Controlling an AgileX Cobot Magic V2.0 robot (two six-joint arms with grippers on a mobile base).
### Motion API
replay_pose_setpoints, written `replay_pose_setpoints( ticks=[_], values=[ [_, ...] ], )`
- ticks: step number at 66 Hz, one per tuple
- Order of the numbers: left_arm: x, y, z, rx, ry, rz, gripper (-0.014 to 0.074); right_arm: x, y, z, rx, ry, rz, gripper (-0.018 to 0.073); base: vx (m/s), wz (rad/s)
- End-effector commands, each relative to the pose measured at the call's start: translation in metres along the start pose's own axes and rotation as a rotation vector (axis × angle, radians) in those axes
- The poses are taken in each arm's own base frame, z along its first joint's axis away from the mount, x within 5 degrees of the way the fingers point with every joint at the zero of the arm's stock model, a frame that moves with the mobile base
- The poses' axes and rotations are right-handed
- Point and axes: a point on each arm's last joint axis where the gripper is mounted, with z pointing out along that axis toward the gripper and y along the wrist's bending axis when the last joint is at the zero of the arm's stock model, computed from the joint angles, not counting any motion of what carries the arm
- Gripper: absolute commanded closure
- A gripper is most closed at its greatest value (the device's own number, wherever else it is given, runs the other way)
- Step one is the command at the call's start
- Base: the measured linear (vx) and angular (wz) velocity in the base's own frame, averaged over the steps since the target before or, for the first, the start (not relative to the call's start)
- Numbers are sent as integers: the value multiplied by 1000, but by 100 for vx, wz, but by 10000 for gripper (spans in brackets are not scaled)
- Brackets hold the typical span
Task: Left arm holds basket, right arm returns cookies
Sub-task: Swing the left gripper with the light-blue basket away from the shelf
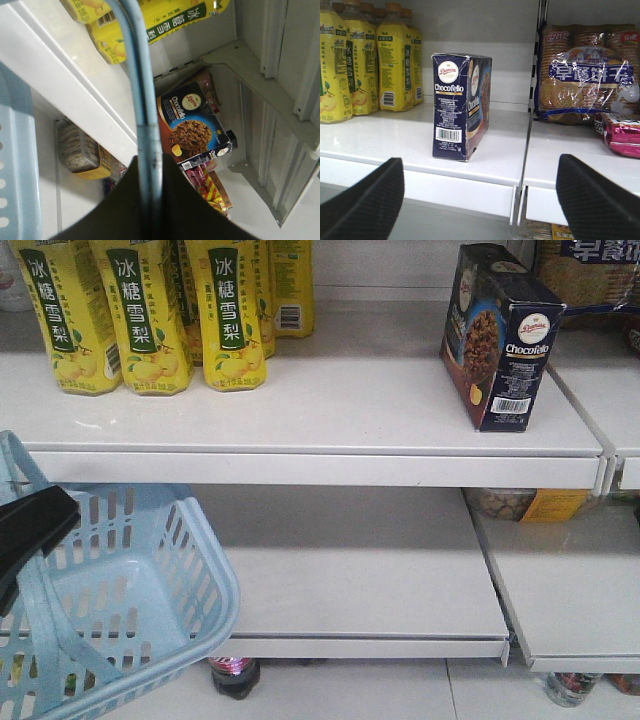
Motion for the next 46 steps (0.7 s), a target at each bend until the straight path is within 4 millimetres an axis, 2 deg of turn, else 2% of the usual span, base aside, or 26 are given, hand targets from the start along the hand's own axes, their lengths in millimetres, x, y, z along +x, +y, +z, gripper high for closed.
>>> replay_pose_setpoints(
  ticks=[1,22,46],
  values=[
    [-4,-24,-3,134,11,27,599,-10,-2,1,18,-31,-28,-10,0,0],
    [-16,-12,-5,49,-86,71,599,-10,-2,1,18,-31,-28,-10,0,0],
    [1,38,-42,-81,-230,70,599,-10,-2,1,18,-31,-29,-10,0,0]
  ],
)
